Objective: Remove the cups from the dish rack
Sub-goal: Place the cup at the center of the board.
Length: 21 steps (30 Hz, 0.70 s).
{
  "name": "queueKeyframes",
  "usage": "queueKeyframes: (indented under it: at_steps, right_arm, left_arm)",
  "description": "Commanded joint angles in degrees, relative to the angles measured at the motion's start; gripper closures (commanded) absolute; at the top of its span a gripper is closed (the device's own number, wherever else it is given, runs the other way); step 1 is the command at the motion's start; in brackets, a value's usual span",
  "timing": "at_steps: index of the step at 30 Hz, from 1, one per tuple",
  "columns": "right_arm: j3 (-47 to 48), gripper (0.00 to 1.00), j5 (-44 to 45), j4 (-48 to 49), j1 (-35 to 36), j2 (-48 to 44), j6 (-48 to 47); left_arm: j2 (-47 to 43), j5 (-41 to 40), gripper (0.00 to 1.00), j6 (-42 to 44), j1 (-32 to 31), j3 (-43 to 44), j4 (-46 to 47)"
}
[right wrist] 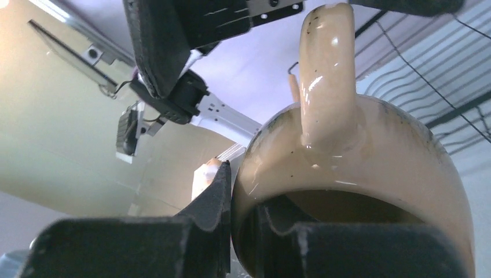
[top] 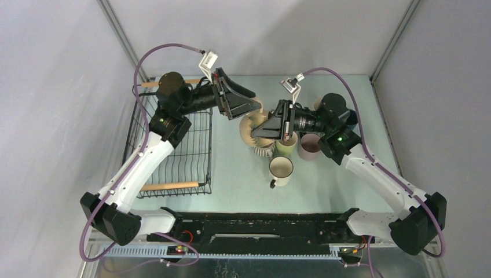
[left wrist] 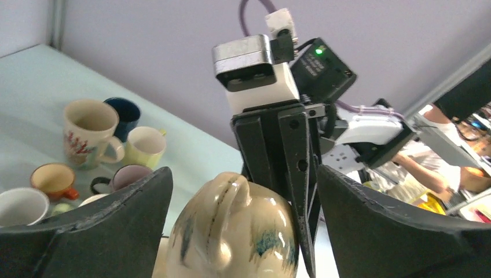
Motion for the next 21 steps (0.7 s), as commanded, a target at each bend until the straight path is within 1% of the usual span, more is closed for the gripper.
queueKeyframes:
  at_steps: [1, 3, 6, 11, 16, 21]
  right_arm:
    - [2.01, 1.0, 5.7, -4.6, -1.34, -4.55, -5.1]
    - [2.86, 1.0, 8.46, -10.83, -1.56, -5.33, -8.16]
    - [3.15, 1.0, 11.99, -18.16, -1.56, -6.55, -11.34]
    - [3.05, 1.0, 19.15, -29.99, -1.58, -9.94, -16.28]
    - [3.71, 1.0, 30.42, -44.38, -2.06, -13.49, -18.78]
    - [3.73, 1.0, 43.87, -57.84, -2.03, -15.56, -18.11]
  left_arm:
    - [-0.7, -8.61, 0.0, 7.6, 0.52, 5.39, -11.19]
    - [-1.04, -13.32, 0.0, 10.54, 0.63, 6.61, -17.19]
    - [-1.64, -18.95, 0.0, 13.48, 0.8, 7.61, -22.41]
    - [-3.47, -22.28, 0.0, 15.2, 0.96, 6.09, -25.11]
    - [-5.9, -27.64, 0.0, 16.98, 0.97, 5.33, -30.72]
    - [-7.88, -31.6, 0.0, 17.88, 0.79, 4.04, -36.18]
